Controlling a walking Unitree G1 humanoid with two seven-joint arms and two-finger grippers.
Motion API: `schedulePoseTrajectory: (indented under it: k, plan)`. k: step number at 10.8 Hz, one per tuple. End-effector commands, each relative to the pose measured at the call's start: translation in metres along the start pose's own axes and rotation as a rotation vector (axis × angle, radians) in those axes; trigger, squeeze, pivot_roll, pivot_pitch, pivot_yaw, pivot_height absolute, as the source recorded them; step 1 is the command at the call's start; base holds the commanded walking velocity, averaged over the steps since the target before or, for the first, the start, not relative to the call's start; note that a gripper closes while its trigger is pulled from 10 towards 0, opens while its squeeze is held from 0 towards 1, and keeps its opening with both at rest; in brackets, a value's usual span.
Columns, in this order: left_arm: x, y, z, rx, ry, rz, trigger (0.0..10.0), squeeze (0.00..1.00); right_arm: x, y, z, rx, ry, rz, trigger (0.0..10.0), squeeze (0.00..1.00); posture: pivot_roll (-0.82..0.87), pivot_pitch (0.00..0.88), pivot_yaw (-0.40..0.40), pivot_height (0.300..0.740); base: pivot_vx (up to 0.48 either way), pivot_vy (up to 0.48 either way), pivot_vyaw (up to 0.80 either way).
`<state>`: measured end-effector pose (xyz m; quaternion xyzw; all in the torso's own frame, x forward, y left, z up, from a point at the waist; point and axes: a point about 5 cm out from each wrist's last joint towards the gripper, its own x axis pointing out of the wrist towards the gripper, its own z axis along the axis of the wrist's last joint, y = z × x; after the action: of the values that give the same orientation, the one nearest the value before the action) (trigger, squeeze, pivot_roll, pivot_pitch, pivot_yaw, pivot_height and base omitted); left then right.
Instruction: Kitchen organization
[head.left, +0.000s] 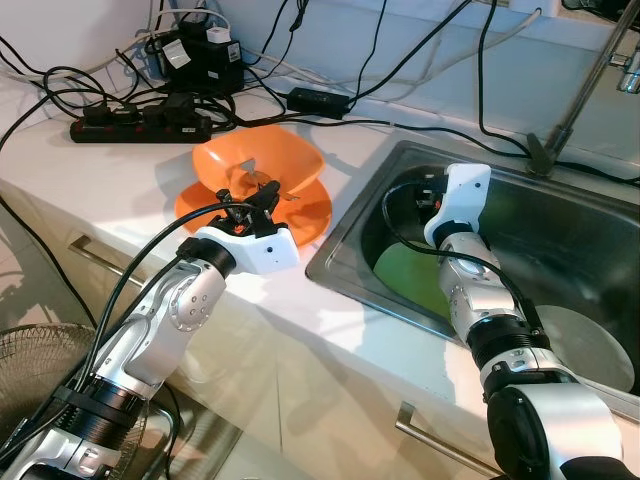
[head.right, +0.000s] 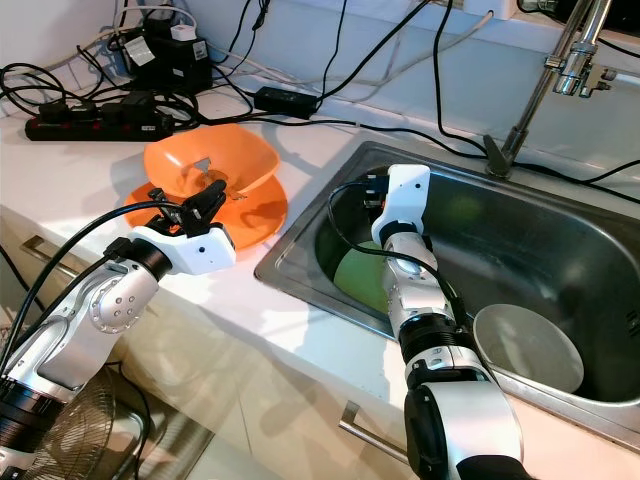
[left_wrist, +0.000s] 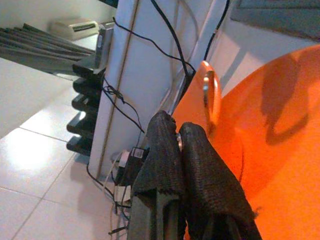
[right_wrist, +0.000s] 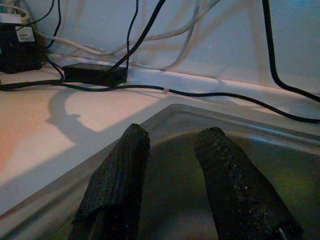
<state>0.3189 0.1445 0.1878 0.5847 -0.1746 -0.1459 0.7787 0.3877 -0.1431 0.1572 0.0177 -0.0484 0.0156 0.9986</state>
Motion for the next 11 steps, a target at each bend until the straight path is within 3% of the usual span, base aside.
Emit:
schedulePoseTrajectory:
  k: [1,3,5,6,7,8,11]
  plan:
    - [0.000,0.010,0.001,0.030,-0.002,0.027,0.0,0.00,0.001,-0.002,0.002,0.002,-0.001,-0.003,10.0,0.00,0.27,0.000,-0.059,0.740,0.000,0.000,0.00]
    - [0.005,0.027,0.008,0.087,-0.033,0.082,0.0,0.00,0.001,-0.001,0.002,0.003,-0.001,-0.002,10.0,0.00,0.27,0.001,-0.061,0.740,0.000,0.000,0.00]
    - [0.013,0.055,0.035,0.074,-0.160,0.220,0.0,0.00,0.002,-0.001,0.003,-0.004,-0.001,-0.004,10.0,0.00,0.27,0.000,-0.062,0.740,0.000,0.000,0.00]
    - [0.017,0.063,0.047,0.010,-0.208,0.259,4.6,0.00,0.002,-0.003,0.004,-0.009,-0.006,-0.010,10.0,0.00,0.27,0.000,-0.059,0.740,0.000,0.000,0.00]
    - [0.022,0.064,0.057,-0.091,-0.249,0.261,10.0,0.00,0.004,-0.008,0.009,-0.010,-0.026,-0.024,10.0,0.03,0.26,0.000,-0.057,0.740,0.000,0.000,0.00]
    - [0.027,0.066,0.065,-0.230,-0.281,0.270,10.0,0.00,0.005,-0.013,0.016,-0.043,-0.059,-0.031,10.0,1.00,0.26,0.000,-0.056,0.740,0.000,0.000,0.00]
    - [0.037,0.073,0.089,-0.621,-0.393,0.249,10.0,0.00,0.007,-0.027,0.045,-0.206,-0.217,-0.020,10.0,1.00,0.24,0.000,-0.045,0.740,0.000,0.000,0.00]
